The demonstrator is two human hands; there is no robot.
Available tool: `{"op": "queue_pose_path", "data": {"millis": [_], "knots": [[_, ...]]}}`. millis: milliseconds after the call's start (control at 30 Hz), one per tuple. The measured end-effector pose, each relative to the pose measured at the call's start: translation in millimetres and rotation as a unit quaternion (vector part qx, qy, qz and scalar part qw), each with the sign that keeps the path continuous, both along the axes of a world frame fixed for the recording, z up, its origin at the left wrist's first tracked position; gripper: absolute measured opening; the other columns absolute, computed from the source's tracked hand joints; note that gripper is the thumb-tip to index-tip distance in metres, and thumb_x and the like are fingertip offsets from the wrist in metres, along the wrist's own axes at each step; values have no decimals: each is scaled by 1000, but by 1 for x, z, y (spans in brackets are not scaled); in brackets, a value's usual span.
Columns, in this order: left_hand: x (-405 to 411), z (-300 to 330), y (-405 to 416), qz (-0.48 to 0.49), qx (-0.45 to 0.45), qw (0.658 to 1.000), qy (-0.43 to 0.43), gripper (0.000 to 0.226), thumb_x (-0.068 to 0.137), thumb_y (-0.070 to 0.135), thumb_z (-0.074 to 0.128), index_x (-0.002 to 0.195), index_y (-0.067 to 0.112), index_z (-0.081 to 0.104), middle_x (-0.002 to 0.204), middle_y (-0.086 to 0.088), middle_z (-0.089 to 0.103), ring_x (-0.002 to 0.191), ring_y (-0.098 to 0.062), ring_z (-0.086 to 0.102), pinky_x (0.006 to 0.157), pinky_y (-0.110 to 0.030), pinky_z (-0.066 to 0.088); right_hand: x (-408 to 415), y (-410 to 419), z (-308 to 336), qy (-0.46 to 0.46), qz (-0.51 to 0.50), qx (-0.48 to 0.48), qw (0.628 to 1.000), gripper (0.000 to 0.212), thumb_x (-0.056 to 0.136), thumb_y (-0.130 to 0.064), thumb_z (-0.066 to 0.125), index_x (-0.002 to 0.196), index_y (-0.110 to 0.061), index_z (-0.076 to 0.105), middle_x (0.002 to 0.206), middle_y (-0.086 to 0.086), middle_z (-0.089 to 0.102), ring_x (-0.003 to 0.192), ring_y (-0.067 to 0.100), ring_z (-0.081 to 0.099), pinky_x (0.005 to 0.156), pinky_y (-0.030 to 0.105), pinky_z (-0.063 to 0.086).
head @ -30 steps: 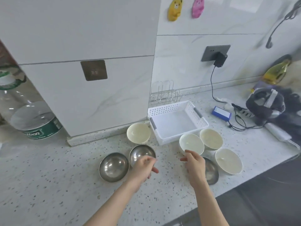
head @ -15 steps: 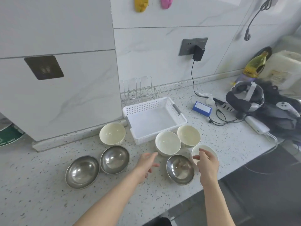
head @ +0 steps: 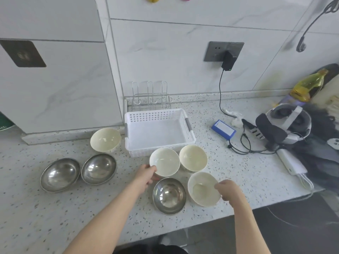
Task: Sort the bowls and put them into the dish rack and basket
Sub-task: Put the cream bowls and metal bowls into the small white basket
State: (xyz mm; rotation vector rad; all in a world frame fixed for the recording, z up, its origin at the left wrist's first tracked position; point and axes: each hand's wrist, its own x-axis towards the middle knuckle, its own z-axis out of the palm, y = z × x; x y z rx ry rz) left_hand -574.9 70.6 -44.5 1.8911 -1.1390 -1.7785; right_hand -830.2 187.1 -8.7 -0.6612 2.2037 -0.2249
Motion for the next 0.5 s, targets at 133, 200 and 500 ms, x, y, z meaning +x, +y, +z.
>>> {"op": "queue_pose_path", "data": {"millis": [133,200,500], "knots": [[2,-2,-2,13,-14,1000,-16,31,92,9,50,122,12,55,97,-21,68,47,-11,31,36,-19,21,-10,0,-5,-19,36,22,999,8,83,-8,47,79,-12,52,61,2,43,46,14,35,45,21,25],[6,0,-1,25,-22,999,-21,31,92,7,49,122,10,53,96,-24,72,44,-11,31,33,-18,21,-14,1,-8,-37,45,21,998,11,85,-9,48,77,-11,54,61,2,48,45,13,38,40,19,26],[28,18,13,51,-38,998,-2,28,92,4,48,117,16,52,84,-27,74,30,-6,29,30,-16,19,-27,8,-8,-127,20,-40,991,7,77,-3,55,73,-2,61,56,8,68,42,11,27,36,18,22]]}}
